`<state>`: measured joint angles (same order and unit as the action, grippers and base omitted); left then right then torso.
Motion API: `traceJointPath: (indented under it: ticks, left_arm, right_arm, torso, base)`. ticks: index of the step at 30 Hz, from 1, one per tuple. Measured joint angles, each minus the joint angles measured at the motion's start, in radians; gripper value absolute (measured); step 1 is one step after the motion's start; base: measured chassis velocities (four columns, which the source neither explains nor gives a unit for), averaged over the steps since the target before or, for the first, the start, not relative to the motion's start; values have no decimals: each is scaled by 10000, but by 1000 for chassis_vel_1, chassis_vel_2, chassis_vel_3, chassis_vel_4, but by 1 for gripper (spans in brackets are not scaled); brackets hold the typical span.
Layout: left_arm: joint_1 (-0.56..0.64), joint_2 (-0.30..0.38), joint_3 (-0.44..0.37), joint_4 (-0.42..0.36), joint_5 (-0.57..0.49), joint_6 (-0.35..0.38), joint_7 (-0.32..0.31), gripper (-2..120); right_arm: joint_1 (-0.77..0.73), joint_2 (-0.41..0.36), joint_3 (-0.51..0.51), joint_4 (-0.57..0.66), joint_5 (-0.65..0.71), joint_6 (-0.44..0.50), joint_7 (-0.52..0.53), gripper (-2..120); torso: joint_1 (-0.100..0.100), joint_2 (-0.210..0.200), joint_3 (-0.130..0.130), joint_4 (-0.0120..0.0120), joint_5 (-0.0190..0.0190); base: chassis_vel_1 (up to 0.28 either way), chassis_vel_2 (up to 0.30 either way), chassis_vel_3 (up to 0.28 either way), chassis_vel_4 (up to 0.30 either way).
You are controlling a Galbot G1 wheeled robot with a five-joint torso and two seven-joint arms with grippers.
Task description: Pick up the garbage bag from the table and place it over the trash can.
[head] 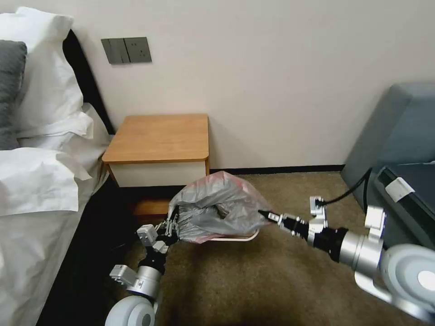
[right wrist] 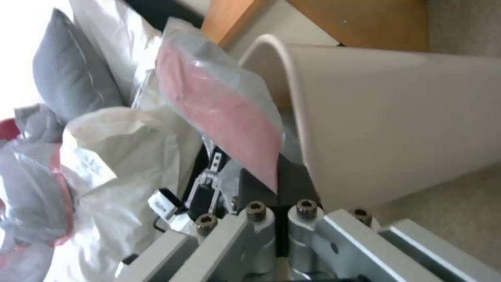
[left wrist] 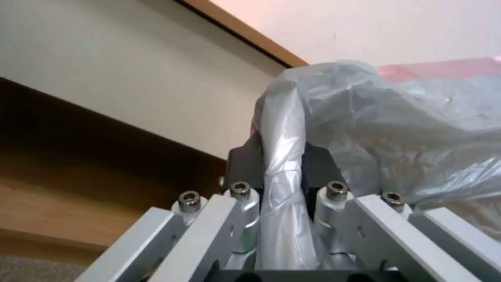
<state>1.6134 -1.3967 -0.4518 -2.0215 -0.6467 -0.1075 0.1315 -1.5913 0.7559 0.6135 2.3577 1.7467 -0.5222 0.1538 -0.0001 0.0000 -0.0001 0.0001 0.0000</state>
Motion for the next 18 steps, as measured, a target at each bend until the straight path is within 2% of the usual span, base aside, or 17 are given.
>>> traceJointPath:
  ticks: [7,11,18]
  left_arm:
    - [1,60,-53,-152,-255,87,-69,9]
    - [-119,74,-106,-72,-251,109,-215,9]
    - [-218,102,-88,27,-78,120,-307,9]
  right_arm:
    - [-371,1149,172,-12,0,-1,23,0]
    - [-368,1356,185,209,192,106,224,0]
    - [-169,1259,-36,720,369,265,619,0]
  torso:
    - [1,0,0,-1,1]
    - [1,0,0,-2,1]
    - [1,0,0,0,-1]
  base:
    - [0,0,0,0]
    - [0,0,0,0]
    - [0,0,0,0]
